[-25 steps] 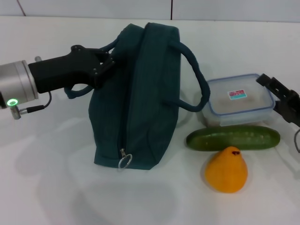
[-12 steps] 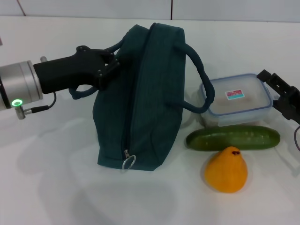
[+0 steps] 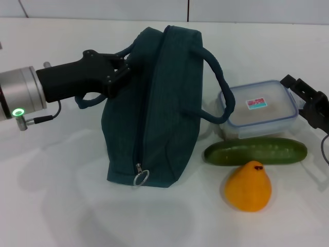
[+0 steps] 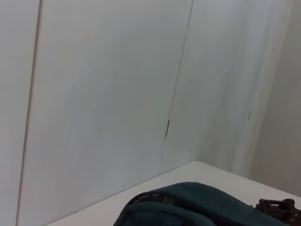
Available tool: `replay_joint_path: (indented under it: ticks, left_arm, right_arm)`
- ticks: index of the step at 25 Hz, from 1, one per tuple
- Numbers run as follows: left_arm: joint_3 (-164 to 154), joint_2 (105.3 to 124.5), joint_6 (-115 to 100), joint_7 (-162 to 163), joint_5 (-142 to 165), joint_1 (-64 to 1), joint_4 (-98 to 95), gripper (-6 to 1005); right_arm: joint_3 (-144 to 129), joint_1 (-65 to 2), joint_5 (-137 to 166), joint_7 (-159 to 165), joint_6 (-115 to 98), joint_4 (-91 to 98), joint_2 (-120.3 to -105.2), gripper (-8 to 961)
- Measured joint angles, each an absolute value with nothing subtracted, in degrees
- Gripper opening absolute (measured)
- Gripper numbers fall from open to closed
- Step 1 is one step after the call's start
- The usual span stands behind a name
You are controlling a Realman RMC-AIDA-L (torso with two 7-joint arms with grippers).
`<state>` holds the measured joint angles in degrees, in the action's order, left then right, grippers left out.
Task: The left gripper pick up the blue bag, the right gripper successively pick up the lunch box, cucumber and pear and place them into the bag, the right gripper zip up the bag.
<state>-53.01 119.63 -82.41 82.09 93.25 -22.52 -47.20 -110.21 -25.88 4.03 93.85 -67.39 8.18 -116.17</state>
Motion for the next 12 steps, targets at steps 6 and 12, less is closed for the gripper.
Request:
replay_joint_path:
  ticks: [6, 12]
  left_arm:
    - [-52.9, 119.61, -82.3, 82.1, 93.2, -22.5, -47.2, 43]
    - [-52.9, 119.61, -82.3, 81.6, 93.2, -22.5, -47.2, 42]
  right_arm:
    - [-110.1, -25.7, 3.4, 93.5, -67.3, 8.2, -116.18, 614]
    - [-110.0, -25.5, 2.8, 91.7, -67.3, 8.2, -116.18, 371]
